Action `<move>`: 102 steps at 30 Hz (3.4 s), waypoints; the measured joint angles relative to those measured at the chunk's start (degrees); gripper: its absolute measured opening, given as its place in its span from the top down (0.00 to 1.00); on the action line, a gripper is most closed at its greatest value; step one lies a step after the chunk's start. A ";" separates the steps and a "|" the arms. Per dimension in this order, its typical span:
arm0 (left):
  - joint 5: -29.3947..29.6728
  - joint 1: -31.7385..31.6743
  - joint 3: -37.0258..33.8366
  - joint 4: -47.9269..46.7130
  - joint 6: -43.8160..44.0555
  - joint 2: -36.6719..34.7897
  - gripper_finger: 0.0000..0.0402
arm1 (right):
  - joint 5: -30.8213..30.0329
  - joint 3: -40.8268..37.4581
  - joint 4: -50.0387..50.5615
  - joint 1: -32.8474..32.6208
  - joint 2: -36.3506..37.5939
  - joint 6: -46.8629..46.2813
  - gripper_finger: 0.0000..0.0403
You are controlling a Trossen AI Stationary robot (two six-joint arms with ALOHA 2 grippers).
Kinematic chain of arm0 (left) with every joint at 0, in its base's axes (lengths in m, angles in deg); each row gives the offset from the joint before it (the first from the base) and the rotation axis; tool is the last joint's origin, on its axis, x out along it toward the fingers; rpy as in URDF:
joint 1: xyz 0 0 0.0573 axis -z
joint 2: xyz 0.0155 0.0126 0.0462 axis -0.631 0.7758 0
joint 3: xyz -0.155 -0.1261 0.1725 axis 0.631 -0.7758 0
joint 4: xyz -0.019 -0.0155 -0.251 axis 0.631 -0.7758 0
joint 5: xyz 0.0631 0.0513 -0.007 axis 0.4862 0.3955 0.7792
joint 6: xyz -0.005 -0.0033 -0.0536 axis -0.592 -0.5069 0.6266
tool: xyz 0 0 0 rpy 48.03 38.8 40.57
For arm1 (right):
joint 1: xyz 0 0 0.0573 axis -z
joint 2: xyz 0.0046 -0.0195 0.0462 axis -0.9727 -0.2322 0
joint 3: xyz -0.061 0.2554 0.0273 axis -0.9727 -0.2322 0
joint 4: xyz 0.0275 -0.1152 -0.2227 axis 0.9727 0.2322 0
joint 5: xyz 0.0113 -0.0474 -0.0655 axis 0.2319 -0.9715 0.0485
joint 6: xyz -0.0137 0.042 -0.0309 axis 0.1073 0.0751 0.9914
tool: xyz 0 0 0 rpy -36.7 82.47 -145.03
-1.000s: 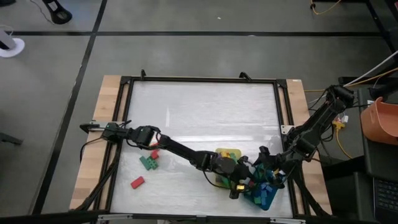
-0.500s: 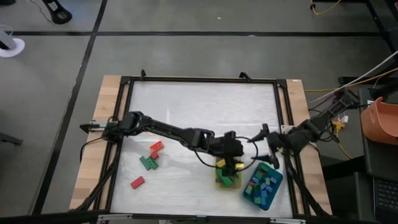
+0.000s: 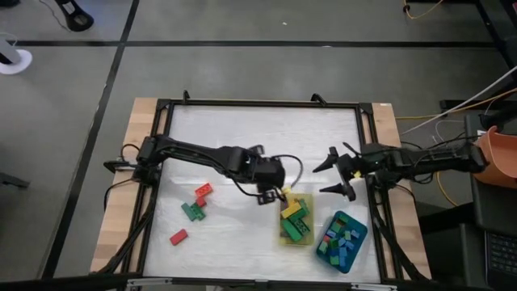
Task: Sort blocks by size
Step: Put the long orange game piece into the yellow bin
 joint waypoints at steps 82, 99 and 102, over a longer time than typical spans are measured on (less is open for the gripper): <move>-14.03 1.95 -76.27 23.88 30.80 -36.95 0.58 | -5.65 -19.24 8.04 6.24 34.34 -6.93 0.15; -11.55 1.17 -79.87 46.75 27.45 -36.91 0.70 | -5.60 -19.26 7.93 6.24 34.34 -7.09 0.15; -11.52 0.24 -79.87 61.04 24.53 -36.91 0.70 | -5.60 -19.26 7.90 6.24 34.34 -7.11 0.15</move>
